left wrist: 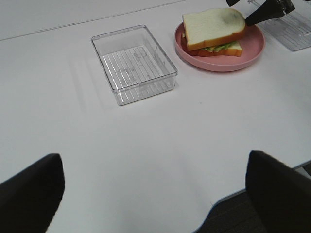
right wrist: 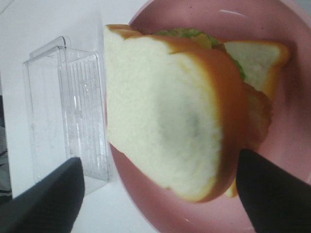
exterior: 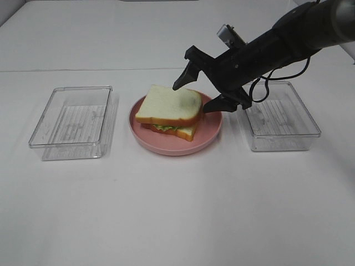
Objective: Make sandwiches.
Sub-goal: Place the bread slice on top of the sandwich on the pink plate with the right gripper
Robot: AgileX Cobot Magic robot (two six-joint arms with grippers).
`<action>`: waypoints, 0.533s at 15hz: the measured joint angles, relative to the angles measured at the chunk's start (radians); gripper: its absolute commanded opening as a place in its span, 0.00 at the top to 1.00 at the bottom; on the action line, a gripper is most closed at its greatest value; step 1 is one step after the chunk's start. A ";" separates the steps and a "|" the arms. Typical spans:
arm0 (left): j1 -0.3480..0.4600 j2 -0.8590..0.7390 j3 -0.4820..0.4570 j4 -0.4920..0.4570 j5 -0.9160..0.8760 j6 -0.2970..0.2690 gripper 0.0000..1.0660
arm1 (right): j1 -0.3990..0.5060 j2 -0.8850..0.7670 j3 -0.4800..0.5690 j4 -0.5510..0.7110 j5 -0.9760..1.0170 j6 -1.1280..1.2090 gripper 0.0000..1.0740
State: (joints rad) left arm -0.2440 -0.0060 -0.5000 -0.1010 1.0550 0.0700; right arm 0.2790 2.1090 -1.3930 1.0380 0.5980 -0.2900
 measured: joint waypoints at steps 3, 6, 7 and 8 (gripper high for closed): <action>0.000 0.000 0.000 0.000 0.000 0.000 0.10 | 0.000 -0.076 0.000 -0.289 0.007 0.165 0.25; 0.000 0.000 0.000 0.000 0.000 0.000 0.10 | 0.000 -0.179 0.000 -0.602 0.099 0.281 0.25; 0.000 0.000 0.000 0.000 0.000 0.000 0.10 | 0.000 -0.221 0.000 -0.672 0.157 0.290 0.25; 0.000 0.000 0.000 0.000 0.000 0.000 0.10 | 0.000 -0.264 0.000 -0.739 0.222 0.296 0.25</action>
State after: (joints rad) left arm -0.2440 -0.0060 -0.5000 -0.1010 1.0550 0.0700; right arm 0.2790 1.8450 -1.3930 0.2990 0.8200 0.0060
